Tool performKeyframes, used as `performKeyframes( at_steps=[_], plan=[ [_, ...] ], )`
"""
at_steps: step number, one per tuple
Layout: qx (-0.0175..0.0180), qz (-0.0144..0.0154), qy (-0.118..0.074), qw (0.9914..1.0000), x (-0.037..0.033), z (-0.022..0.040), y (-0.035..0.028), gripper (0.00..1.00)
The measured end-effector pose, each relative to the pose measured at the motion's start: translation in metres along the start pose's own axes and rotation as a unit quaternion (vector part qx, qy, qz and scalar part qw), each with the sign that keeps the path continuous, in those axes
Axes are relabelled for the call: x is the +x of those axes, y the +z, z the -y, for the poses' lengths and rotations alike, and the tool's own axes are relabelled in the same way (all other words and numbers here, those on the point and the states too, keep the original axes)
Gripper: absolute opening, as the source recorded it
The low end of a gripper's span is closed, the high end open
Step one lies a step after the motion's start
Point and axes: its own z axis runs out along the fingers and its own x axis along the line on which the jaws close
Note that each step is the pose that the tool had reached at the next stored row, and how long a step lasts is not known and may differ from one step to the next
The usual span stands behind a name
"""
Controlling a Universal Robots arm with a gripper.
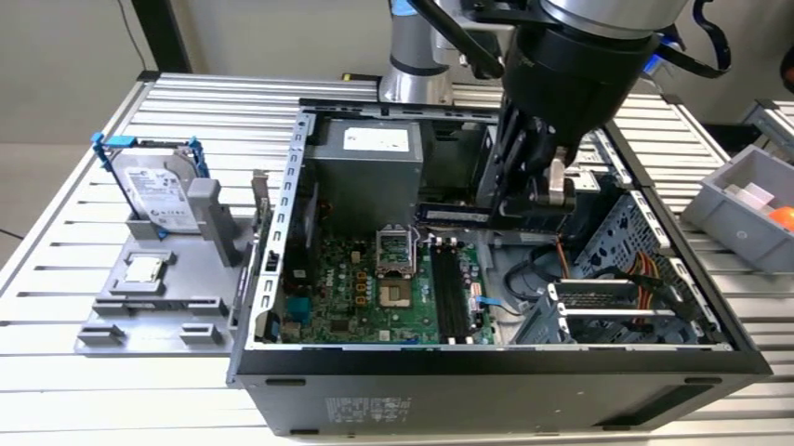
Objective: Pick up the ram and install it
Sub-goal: 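Pick up the ram and move it above insertion slot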
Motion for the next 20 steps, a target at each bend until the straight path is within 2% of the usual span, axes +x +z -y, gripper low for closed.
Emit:
performKeyframes(
  at_steps=[10,20],
  plan=[
    [0.0000,0.0000,0.000,1.00000,-0.0103,0.0044,-0.0001,0.00],
    [0.0000,0.0000,0.000,1.00000,-0.0162,0.0114,-0.0003,0.00]
  ],
)
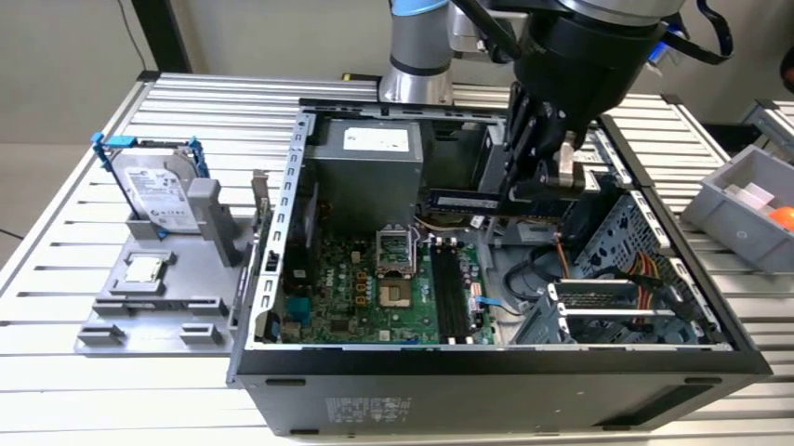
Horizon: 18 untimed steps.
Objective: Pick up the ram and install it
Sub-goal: 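Pick up the ram and move it above insertion slot, then insert the ram into the slot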
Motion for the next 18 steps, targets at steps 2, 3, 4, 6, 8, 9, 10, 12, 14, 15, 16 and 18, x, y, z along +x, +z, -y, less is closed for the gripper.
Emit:
performKeyframes(
  at_steps=[2,3,4,6,8,9,10,12,14,15,16,18],
  plan=[
    [0.0000,0.0000,0.000,1.00000,-0.0011,0.0016,-0.0001,0.00],
    [0.0000,0.0000,0.000,1.00000,-0.0017,0.0021,-0.0001,0.00],
    [0.0000,0.0000,0.000,1.00000,-0.0024,0.0024,-0.0001,0.00],
    [0.0000,0.0000,-0.001,1.00000,-0.0053,0.0027,-0.0001,0.00],
    [0.0000,0.0000,-0.002,1.00000,-0.0096,0.0027,0.0000,0.00],
    [0.0000,-0.0001,-0.003,1.00000,-0.0119,0.0026,0.0000,0.00],
    [0.0000,-0.0002,-0.004,0.99999,-0.0140,0.0026,0.0000,0.00],
    [0.0000,-0.0001,-0.005,0.99999,-0.0172,0.0030,0.0000,0.00],
    [-0.0001,-0.0002,-0.006,0.99998,-0.0178,0.0046,0.0000,0.00],
    [-0.0001,-0.0002,-0.006,0.99998,-0.0180,0.0064,-0.0001,0.00],
    [0.0000,-0.0003,-0.007,0.99998,-0.0181,0.0084,-0.0002,0.00],
    [0.0000,-0.0003,-0.007,0.99997,-0.0184,0.0124,-0.0004,0.00]
  ],
)
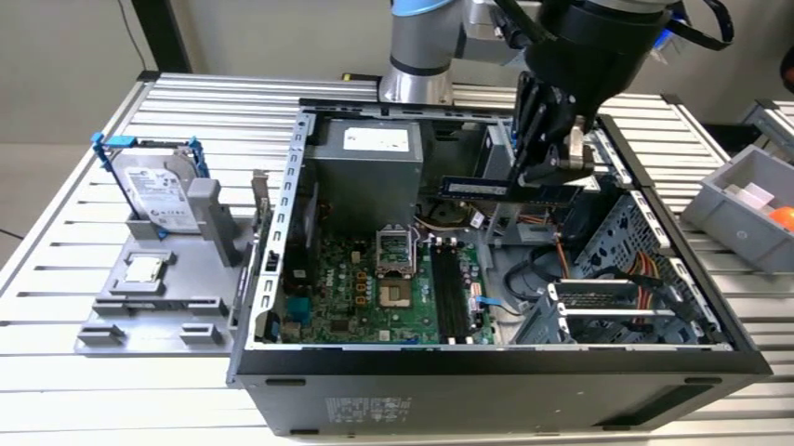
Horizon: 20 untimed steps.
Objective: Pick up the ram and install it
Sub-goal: 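Insert the ram into the slot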
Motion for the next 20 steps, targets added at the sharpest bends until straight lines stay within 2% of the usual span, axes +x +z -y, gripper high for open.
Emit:
performKeyframes(
  at_steps=[4,20],
  plan=[
    [-0.0001,0.0000,-0.001,1.00000,-0.0003,0.0050,-0.0002,0.00],
    [-0.0001,0.0000,0.000,1.00000,-0.0003,0.0059,-0.0002,0.00]
  ],
)
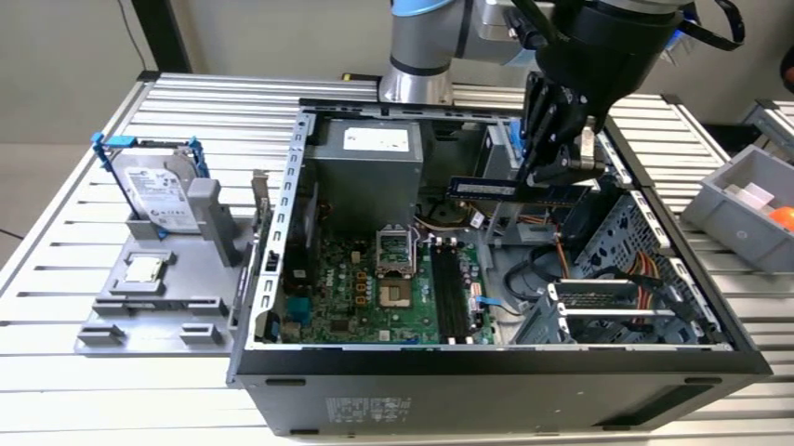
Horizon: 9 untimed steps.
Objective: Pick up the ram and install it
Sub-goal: 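Insert the ram into the slot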
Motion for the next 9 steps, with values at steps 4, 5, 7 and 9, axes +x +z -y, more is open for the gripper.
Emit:
performKeyframes(
  at_steps=[4,5,7,9],
  plan=[
    [0.0000,0.0004,0.008,0.99997,0.0000,0.0000,0.0001,0.00],
    [0.0001,0.0004,0.010,0.99995,0.0000,0.0000,0.0000,0.00],
    [0.0001,0.0006,0.015,0.99988,0.0000,0.0000,0.0000,0.00],
    [0.0002,0.0008,0.021,0.99977,0.0000,0.0000,0.0000,0.00]
  ],
)
